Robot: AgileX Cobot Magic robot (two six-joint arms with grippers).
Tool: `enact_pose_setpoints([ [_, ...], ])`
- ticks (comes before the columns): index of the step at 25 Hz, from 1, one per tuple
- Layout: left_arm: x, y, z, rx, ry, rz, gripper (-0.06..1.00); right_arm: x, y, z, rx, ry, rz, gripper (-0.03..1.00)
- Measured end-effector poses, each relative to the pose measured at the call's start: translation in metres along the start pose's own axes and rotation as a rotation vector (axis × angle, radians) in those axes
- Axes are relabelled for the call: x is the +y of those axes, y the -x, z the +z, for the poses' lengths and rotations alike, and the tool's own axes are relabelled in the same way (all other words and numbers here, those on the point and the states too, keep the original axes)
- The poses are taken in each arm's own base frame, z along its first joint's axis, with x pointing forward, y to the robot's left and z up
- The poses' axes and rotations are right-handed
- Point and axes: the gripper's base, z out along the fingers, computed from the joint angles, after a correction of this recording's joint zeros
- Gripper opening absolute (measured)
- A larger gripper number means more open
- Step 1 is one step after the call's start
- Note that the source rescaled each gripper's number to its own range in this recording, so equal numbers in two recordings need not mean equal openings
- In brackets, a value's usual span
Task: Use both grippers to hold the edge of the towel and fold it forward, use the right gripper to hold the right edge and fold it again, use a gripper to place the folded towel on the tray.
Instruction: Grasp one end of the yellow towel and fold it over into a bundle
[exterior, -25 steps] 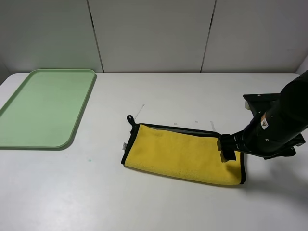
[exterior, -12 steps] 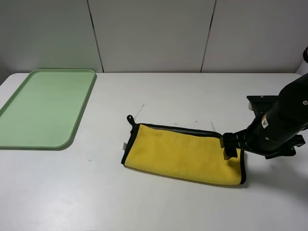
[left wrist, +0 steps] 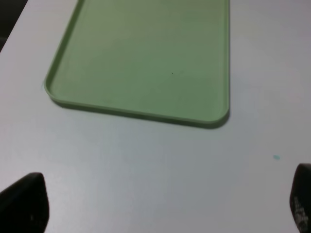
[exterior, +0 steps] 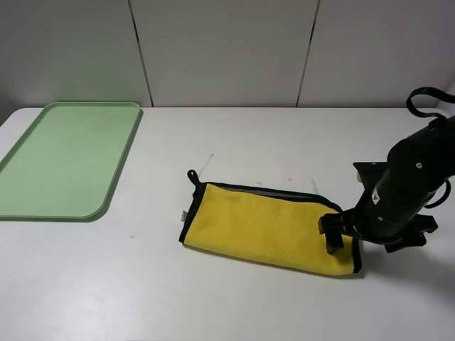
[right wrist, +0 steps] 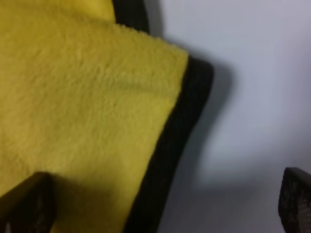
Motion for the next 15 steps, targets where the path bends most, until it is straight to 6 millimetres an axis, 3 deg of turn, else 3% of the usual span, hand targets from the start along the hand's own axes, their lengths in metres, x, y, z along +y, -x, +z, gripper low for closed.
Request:
enact_pose_setpoints([
  [12,0.0,0.0,0.0,0.0,0.0,0.0,1.0,0.0054,0.0006,0.0124,0.05,0.05,0.005,0.99],
  [15,0.0,0.0,0.0,0.0,0.0,0.0,1.0,0.0061,0.0016,0.0125,0.043,0.057,0.0,0.83],
])
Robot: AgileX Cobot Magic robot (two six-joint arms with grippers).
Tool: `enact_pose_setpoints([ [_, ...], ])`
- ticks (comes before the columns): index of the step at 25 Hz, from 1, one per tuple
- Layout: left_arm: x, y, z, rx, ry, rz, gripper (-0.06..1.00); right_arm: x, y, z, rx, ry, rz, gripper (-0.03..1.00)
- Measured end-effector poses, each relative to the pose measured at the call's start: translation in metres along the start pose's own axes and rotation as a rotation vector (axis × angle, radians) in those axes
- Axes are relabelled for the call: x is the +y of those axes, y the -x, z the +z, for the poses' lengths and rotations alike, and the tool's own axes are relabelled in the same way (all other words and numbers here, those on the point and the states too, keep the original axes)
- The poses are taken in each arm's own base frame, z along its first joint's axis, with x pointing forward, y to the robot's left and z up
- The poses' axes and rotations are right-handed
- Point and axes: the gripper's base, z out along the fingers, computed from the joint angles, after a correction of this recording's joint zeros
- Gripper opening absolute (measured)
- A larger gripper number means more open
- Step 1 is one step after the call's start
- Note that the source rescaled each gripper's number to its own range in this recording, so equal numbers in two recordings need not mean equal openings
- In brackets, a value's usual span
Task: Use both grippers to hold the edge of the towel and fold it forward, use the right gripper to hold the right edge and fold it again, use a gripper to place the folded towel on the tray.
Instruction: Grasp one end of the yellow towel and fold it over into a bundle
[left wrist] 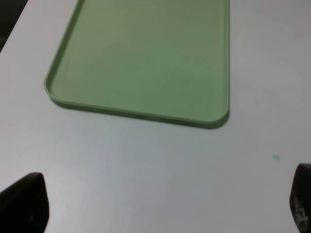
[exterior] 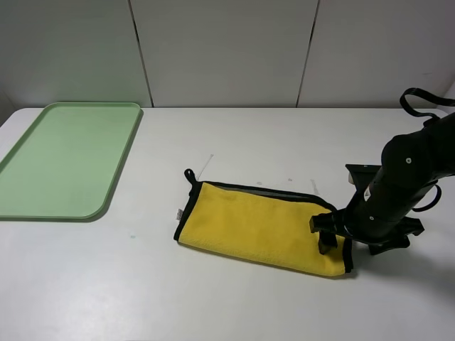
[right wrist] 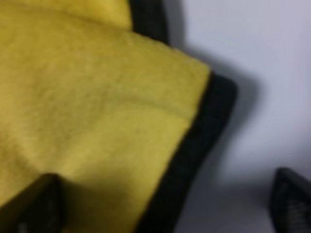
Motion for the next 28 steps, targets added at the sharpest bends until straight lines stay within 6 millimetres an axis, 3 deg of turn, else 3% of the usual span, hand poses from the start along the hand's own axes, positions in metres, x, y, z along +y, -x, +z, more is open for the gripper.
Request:
enact_pose_setpoints([
  [9,0.0,0.0,0.0,0.0,0.0,0.0,1.0,0.007,0.003,0.001,-0.04,0.037,0.009,0.05],
  [17,0.0,0.0,0.0,0.0,0.0,0.0,1.0,0.007,0.003,-0.002,-0.049,0.041,0.0,0.04],
  [22,0.0,0.0,0.0,0.0,0.0,0.0,1.0,0.005,0.006,-0.017,0.004,0.0,-0.074,0.04],
  [28,0.0,0.0,0.0,0.0,0.0,0.0,1.0,0.013,0.049,-0.062,-0.023,-0.091,-0.188,0.04],
])
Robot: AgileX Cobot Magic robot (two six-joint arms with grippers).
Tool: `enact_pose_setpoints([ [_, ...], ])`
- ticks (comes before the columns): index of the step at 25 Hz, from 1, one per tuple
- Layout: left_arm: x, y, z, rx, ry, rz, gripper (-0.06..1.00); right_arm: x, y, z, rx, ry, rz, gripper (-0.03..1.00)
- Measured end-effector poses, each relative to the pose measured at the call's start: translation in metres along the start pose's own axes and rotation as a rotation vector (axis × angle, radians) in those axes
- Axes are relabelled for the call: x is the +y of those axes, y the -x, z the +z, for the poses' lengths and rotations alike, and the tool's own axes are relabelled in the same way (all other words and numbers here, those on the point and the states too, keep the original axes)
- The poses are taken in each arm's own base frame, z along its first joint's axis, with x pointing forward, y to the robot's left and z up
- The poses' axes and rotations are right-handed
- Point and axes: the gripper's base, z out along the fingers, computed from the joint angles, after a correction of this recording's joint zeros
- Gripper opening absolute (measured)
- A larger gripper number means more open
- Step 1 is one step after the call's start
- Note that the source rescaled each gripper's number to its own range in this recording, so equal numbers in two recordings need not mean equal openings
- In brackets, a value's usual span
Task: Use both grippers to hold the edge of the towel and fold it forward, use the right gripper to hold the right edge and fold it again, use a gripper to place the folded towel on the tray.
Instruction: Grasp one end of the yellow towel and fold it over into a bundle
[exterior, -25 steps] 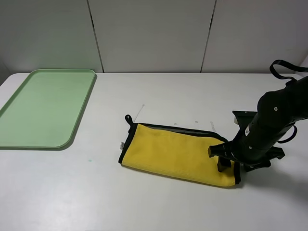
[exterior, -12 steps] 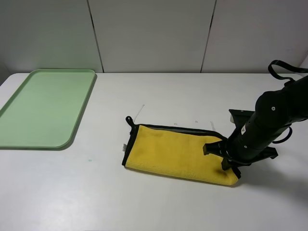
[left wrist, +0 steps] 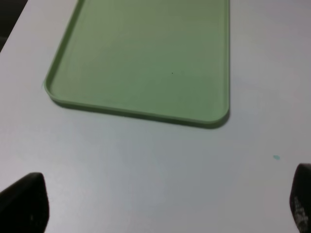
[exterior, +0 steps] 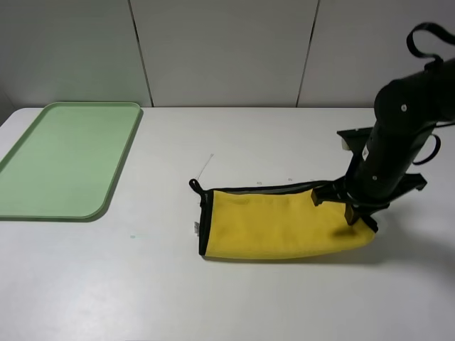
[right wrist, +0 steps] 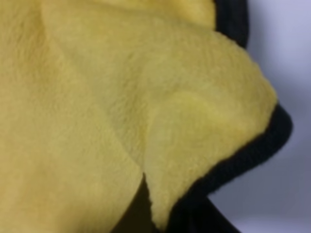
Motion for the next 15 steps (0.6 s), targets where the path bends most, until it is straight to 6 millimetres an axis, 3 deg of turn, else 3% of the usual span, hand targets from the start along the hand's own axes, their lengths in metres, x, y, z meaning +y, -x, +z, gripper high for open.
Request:
enact_pose_setpoints([
  [8,0.0,0.0,0.0,0.0,0.0,0.0,1.0,-0.014,0.048,-0.043,-0.18,-0.175,-0.153,0.04],
  [15,0.0,0.0,0.0,0.0,0.0,0.0,1.0,-0.052,0.059,-0.046,-0.222,-0.25,-0.168,0.04],
])
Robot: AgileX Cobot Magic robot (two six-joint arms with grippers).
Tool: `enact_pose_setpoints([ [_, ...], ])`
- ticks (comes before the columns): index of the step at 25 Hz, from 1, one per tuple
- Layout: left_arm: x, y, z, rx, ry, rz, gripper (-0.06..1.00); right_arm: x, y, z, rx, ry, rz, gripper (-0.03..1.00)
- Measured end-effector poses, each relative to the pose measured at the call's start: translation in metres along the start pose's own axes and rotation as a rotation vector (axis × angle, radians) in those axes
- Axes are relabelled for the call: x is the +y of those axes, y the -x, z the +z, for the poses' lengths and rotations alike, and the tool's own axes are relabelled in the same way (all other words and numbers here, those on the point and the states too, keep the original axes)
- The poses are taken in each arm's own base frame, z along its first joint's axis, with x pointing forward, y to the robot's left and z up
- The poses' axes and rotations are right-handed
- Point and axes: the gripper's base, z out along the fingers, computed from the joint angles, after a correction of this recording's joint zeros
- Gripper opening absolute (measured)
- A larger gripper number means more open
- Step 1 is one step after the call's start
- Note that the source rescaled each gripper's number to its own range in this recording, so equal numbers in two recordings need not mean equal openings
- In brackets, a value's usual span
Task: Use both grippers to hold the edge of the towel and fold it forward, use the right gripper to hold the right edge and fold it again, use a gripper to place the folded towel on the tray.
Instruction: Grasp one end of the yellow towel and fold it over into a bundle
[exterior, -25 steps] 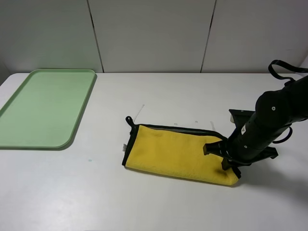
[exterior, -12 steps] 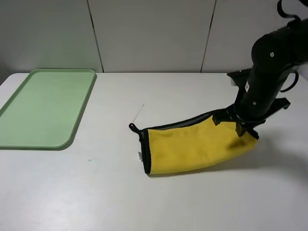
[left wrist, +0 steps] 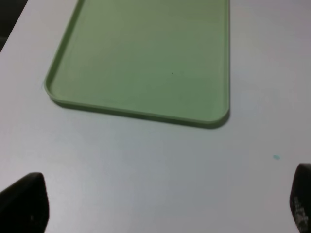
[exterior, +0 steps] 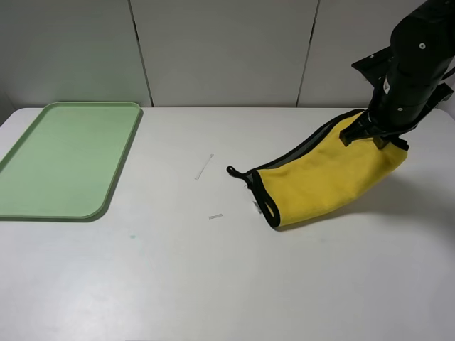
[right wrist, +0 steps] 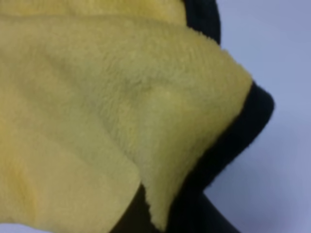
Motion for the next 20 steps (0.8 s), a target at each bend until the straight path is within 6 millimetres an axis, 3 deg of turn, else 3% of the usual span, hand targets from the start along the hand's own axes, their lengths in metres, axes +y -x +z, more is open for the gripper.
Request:
enact_pose_setpoints([
  [4,0.0,0.0,0.0,0.0,0.0,0.0,1.0,-0.02,-0.004,0.006,0.005,-0.019,0.038,0.04],
  [8,0.0,0.0,0.0,0.0,0.001,0.0,1.0,-0.018,-0.003,0.006,0.004,-0.012,0.038,0.04],
  [20,0.0,0.0,0.0,0.0,0.002,0.001,1.0,0.048,0.007,-0.009,-0.032,0.097,-0.079,0.04],
])
